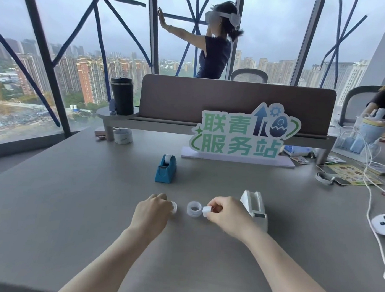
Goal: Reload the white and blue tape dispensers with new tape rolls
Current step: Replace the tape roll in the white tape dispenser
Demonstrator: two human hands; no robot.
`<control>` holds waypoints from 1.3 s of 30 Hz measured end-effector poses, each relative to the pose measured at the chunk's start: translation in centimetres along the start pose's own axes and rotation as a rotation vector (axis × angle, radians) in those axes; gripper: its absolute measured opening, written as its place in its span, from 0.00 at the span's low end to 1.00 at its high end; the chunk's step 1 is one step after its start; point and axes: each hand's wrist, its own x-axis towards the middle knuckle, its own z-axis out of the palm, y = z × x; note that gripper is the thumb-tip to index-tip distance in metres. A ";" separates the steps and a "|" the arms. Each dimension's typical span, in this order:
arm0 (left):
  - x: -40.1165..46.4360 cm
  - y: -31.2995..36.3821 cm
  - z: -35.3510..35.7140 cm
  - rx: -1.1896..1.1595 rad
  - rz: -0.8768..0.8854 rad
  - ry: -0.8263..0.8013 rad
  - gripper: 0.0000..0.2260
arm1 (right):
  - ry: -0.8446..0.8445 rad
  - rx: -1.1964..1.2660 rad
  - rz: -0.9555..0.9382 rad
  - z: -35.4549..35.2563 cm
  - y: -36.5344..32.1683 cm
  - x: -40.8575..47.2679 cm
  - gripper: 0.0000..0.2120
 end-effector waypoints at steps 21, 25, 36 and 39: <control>4.4 10.1 1.6 -0.103 0.304 -0.199 0.10 | 0.255 0.012 0.055 -5.9 3.3 -0.9 0.06; 4.2 10.3 0.6 -0.341 0.268 -0.168 0.05 | 0.225 -0.070 -0.009 -6.2 3.3 -1.2 0.07; 4.6 11.6 -1.2 -1.009 0.003 -0.115 0.12 | 0.169 -0.170 -0.100 -7.5 2.1 -1.3 0.08; 4.6 11.9 -1.9 -1.133 0.001 -0.107 0.14 | 0.147 -0.157 -0.129 -7.7 1.6 -1.4 0.09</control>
